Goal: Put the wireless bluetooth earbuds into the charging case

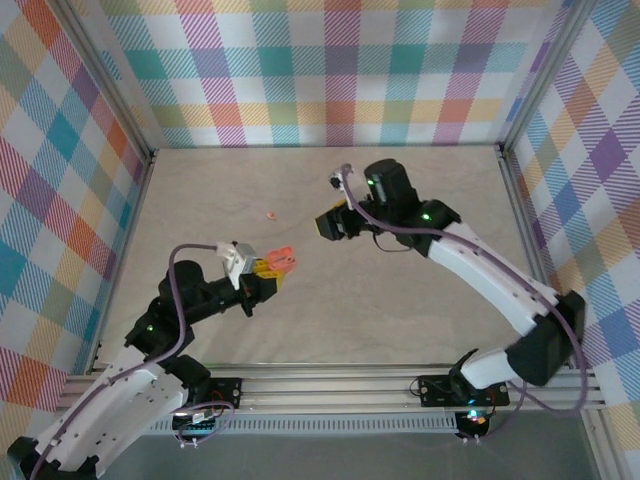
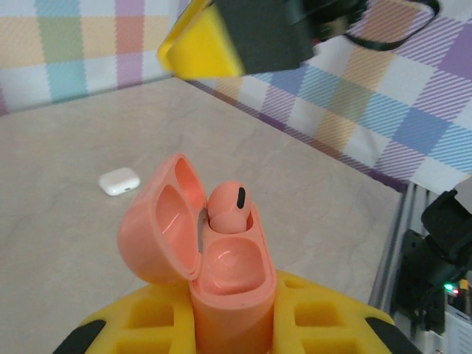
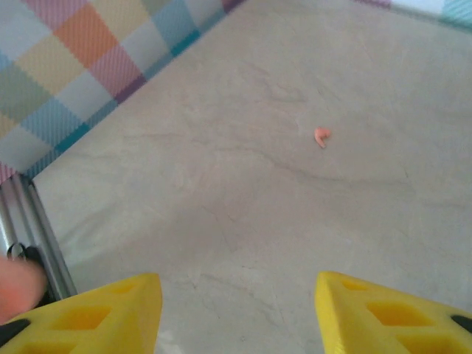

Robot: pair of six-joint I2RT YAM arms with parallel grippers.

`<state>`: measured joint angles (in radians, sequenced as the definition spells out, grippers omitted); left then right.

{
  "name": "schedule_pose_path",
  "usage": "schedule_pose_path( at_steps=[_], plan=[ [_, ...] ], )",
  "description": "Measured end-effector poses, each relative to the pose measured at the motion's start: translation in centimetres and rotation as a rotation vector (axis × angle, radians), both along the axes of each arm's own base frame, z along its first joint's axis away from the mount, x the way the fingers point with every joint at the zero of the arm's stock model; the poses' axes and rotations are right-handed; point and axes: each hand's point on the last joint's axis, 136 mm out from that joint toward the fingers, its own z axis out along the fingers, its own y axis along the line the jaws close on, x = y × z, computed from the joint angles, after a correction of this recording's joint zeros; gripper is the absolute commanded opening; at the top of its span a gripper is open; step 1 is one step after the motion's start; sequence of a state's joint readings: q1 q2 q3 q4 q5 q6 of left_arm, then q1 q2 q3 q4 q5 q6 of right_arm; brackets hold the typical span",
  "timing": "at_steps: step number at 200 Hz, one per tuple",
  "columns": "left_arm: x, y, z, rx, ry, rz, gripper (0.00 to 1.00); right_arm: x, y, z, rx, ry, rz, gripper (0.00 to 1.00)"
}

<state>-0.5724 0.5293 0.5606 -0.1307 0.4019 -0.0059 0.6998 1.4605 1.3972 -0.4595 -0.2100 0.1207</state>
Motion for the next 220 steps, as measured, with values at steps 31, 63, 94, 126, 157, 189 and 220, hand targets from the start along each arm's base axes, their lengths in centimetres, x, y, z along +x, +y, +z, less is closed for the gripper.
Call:
schedule_pose_path(
  at_steps=[31, 63, 94, 126, 157, 189, 220],
  plan=[
    [-0.8, 1.6, 0.6, 0.008, -0.04, 0.053, 0.06, 4.2, 2.6, -3.8, -0.038, 0.115, -0.09, 0.52],
    [-1.2, 2.7, 0.6, 0.024, -0.05, 0.092, 0.06, 8.0, 5.6, -8.3, -0.086, 0.226, -0.141, 0.5],
    [-1.4, 3.6, 0.1, 0.048, -0.044, 0.128, 0.07, 11.7, 9.0, -13.5, -0.166, 0.276, -0.181, 0.5],
    [-1.5, 3.9, -0.9, 0.087, -0.019, 0.14, 0.07, 12.0, 11.7, -19.4, -0.282, 0.299, -0.184, 0.51],
    [-1.8, 4.2, -0.9, 0.094, -0.013, 0.146, 0.07, 11.6, 13.3, -22.1, -0.32, 0.293, -0.175, 0.53],
    [-2.2, 4.5, -1.2, 0.1, -0.006, 0.145, 0.07, 13.0, 14.4, -21.6, -0.287, 0.242, -0.192, 0.57],
    [-2.4, 4.6, -1.0, 0.095, -0.013, 0.146, 0.07, 15.2, 15.1, -20.8, -0.235, 0.181, -0.225, 0.63]
  ],
)
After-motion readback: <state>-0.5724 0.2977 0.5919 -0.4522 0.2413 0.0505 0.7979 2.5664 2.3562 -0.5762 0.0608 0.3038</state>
